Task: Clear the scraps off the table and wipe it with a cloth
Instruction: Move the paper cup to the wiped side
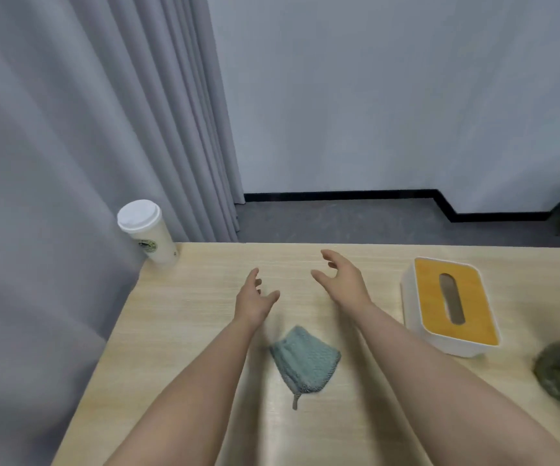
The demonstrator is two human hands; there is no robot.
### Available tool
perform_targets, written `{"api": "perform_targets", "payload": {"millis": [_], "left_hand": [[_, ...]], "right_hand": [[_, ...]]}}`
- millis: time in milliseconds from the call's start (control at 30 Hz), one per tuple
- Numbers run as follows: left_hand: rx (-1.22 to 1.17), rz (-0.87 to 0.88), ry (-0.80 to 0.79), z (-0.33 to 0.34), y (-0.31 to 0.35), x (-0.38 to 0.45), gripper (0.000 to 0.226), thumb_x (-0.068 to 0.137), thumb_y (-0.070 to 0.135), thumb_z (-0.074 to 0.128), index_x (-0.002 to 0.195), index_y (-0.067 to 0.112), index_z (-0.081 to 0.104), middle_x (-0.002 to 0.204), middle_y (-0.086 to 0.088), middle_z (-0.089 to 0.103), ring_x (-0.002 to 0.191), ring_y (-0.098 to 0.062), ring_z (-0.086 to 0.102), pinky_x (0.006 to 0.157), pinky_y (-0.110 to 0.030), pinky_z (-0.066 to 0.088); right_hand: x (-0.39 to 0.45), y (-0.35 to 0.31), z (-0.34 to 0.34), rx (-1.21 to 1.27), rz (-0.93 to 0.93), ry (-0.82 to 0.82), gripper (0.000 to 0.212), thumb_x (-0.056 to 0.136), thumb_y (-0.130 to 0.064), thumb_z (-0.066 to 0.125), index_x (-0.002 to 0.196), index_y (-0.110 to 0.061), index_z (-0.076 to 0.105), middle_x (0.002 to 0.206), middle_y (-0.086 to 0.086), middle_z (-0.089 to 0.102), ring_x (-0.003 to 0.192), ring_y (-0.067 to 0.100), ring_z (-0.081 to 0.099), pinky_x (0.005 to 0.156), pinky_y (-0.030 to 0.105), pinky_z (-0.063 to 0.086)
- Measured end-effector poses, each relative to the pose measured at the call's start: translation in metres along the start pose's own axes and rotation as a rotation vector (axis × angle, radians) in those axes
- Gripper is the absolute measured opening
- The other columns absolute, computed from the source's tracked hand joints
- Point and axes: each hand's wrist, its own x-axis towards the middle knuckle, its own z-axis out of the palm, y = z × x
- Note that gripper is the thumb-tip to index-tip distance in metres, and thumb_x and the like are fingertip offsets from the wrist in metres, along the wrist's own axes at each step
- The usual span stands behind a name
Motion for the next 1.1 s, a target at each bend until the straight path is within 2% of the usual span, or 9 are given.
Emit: {"api": "perform_targets", "payload": {"millis": [233,433,533,633,767,833,933,1033,1100], "left_hand": [[-0.002,-0.090,0.169,-0.128,-0.043,0.035,0.078,0.085,0.016,0.067,0.148,0.013,0.021,0.142,-0.015,0.041,0.128,-0.029,0.043,0.106,-0.036,0.035],[-0.031,-0.142,0.266,-0.201,-0.063,0.080,0.080,0.085,0.019,0.068,0.148,0.013,0.019,0.145,-0.015,0.037,0.132,-0.026,0.039,0.109,-0.037,0.032],[-0.117,-0.125,0.297,-0.217,-0.055,0.106,0.073,0.089,0.017,0.062,0.148,0.013,0.020,0.148,-0.014,0.034,0.134,-0.026,0.037,0.109,-0.036,0.032],[-0.144,-0.091,0.371,-0.232,-0.040,0.130,0.056,0.098,0.025,0.044,0.148,0.013,0.022,0.150,-0.011,0.033,0.136,-0.025,0.035,0.112,-0.038,0.028],[-0.249,-0.122,0.361,-0.252,-0.022,0.155,0.048,0.099,0.032,0.030,0.145,0.018,0.029,0.147,-0.005,0.038,0.133,-0.025,0.037,0.111,-0.044,0.030],[-0.284,-0.136,0.328,-0.255,-0.020,0.161,0.042,0.098,0.032,0.031,0.137,0.019,0.039,0.138,-0.007,0.047,0.126,-0.027,0.044,0.108,-0.046,0.035],[-0.277,-0.142,0.308,-0.249,-0.020,0.160,0.038,0.097,0.032,0.031,0.128,0.016,0.046,0.130,-0.011,0.053,0.121,-0.029,0.048,0.105,-0.047,0.037],[-0.262,-0.134,0.318,-0.238,-0.018,0.148,0.034,0.098,0.028,0.030,0.122,0.012,0.048,0.125,-0.013,0.056,0.117,-0.031,0.051,0.103,-0.047,0.040],[-0.264,-0.094,0.293,-0.226,-0.010,0.135,0.027,0.097,0.025,0.032,0.113,0.017,0.052,0.120,-0.009,0.058,0.114,-0.029,0.052,0.101,-0.047,0.041]], "right_hand": [[0.038,-0.080,0.119,0.112,-0.020,-0.251,0.055,0.081,-0.031,0.071,0.131,-0.017,0.052,0.132,-0.002,0.054,0.116,0.015,0.051,0.093,0.024,0.040],[0.069,-0.136,0.196,0.224,-0.020,-0.296,0.051,0.084,-0.038,0.067,0.131,-0.022,0.053,0.131,-0.001,0.053,0.111,0.014,0.053,0.089,0.022,0.038],[0.084,-0.158,0.225,0.258,-0.010,-0.283,0.053,0.087,-0.039,0.063,0.134,-0.019,0.050,0.133,0.002,0.053,0.116,0.013,0.051,0.094,0.024,0.037],[0.099,-0.176,0.243,0.277,0.028,-0.264,0.057,0.088,-0.042,0.060,0.138,-0.019,0.045,0.138,0.004,0.049,0.126,0.016,0.046,0.105,0.031,0.036],[0.114,-0.199,0.254,0.340,0.101,-0.283,0.063,0.088,-0.048,0.056,0.142,-0.023,0.036,0.146,0.002,0.039,0.131,0.019,0.040,0.106,0.044,0.038],[0.116,-0.206,0.256,0.349,0.123,-0.313,0.057,0.091,-0.042,0.055,0.141,-0.020,0.039,0.143,0.002,0.043,0.127,0.019,0.043,0.106,0.042,0.038],[0.109,-0.209,0.251,0.371,0.112,-0.329,0.042,0.094,-0.031,0.054,0.133,-0.016,0.048,0.127,0.002,0.052,0.107,0.015,0.049,0.100,0.037,0.042],[0.098,-0.203,0.244,0.378,0.097,-0.293,0.040,0.093,-0.027,0.055,0.131,-0.017,0.050,0.119,-0.003,0.053,0.107,0.012,0.048,0.101,0.040,0.043],[0.092,-0.196,0.235,0.402,0.094,-0.241,0.038,0.092,-0.025,0.055,0.130,-0.019,0.052,0.116,-0.006,0.054,0.106,0.011,0.049,0.100,0.042,0.044]]}}
